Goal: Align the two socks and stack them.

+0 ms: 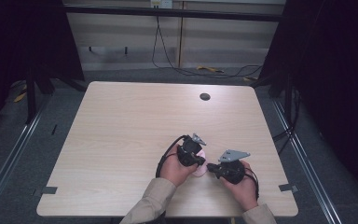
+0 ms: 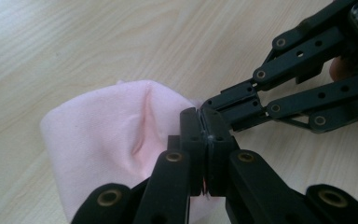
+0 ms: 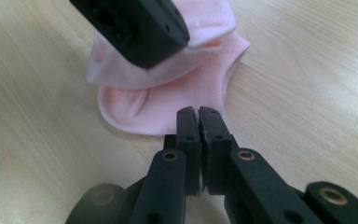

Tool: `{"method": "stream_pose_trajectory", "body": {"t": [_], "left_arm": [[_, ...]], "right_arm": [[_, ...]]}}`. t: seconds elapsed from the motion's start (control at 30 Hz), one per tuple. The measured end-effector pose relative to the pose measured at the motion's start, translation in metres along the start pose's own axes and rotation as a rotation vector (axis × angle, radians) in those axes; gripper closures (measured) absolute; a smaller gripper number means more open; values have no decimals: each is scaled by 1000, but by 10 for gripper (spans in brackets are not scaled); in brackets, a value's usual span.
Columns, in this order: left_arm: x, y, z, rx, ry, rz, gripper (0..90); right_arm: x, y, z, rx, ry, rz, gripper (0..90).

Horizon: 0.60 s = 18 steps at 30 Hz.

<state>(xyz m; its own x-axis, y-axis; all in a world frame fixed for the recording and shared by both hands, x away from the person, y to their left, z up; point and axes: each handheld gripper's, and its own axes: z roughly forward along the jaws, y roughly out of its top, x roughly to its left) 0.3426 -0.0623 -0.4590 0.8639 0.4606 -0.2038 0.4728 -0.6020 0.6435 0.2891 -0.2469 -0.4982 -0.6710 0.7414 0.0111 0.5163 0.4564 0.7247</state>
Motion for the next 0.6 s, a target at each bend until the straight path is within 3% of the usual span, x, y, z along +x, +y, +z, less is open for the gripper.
{"method": "stream_pose_trajectory", "body": {"t": [0.37, 0.6], "left_arm": [[-2, -7, 6, -4, -16, -5, 865], [0, -8, -1, -27, -16, -19, 728]], "right_arm": [[-5, -3, -5, 9, -30, 21, 859], [-4, -2, -5, 9, -34, 19, 852]]}}
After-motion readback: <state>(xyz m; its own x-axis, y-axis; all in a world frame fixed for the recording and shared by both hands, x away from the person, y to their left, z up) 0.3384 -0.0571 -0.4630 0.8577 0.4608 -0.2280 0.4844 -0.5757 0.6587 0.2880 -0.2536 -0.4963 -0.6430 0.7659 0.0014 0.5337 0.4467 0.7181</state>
